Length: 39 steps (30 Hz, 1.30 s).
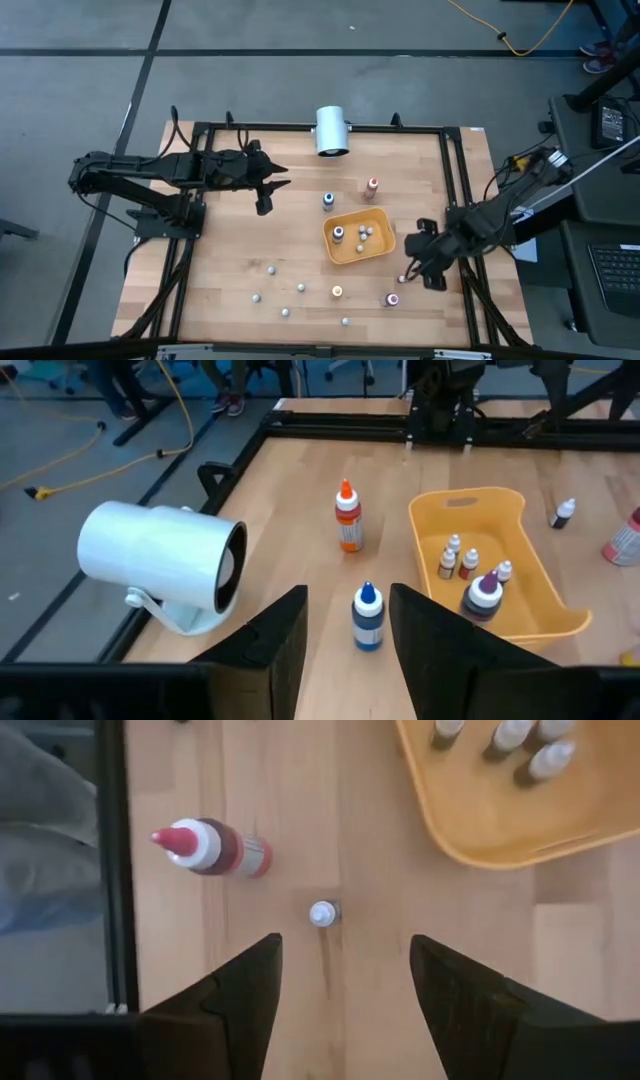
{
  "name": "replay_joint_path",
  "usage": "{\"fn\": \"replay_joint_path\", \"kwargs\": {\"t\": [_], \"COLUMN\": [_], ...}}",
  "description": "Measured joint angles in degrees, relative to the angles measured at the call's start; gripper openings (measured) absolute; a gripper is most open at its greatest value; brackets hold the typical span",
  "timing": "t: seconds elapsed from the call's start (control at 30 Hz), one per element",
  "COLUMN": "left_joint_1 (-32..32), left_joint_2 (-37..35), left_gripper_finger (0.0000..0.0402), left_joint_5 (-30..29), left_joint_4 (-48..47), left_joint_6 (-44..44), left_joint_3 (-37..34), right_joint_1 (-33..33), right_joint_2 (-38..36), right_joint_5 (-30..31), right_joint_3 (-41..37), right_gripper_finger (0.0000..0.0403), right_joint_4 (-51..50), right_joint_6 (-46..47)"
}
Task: Pick & Place food coloring
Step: Put the small pink food coloring bottle into the yellow bin
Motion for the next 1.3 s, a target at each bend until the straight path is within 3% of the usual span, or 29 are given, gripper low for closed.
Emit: {"fn": "replay_joint_path", "kwargs": {"t": [0.33, 0.5, 0.87, 1.3], "left_joint_1": [0.00, -0.02, -0.01, 0.00], "left_joint_2": [0.02, 0.02, 0.04, 0.04], "left_gripper_finger": [0.0139, 0.0139, 0.0139, 0.0139], "left_joint_5": [1.23, 2.89, 2.88, 2.86], "left_joint_4": [-0.02, -0.04, -0.04, -0.04], "left_joint_6": [1.54, 1.54, 1.06, -1.26], "left_joint_3": [0.02, 0.00, 0.01, 0.02], "right_joint_1": [3.47, 4.55, 4.99, 4.91], "right_joint_2": [10.42, 12.27, 11.77, 11.79], "right_joint_5": [0.46, -0.38, -0.45, 1.30], "right_joint_3": [-0.11, -5.46, -12.90, -18.88], "right_gripper_finger": [0.0223, 0.0225, 0.0307, 0.0278], "right_joint_4": [6.38, 13.67, 18.29, 30.02], "right_joint_6": [4.50, 7.31, 11.79, 10.63]}}
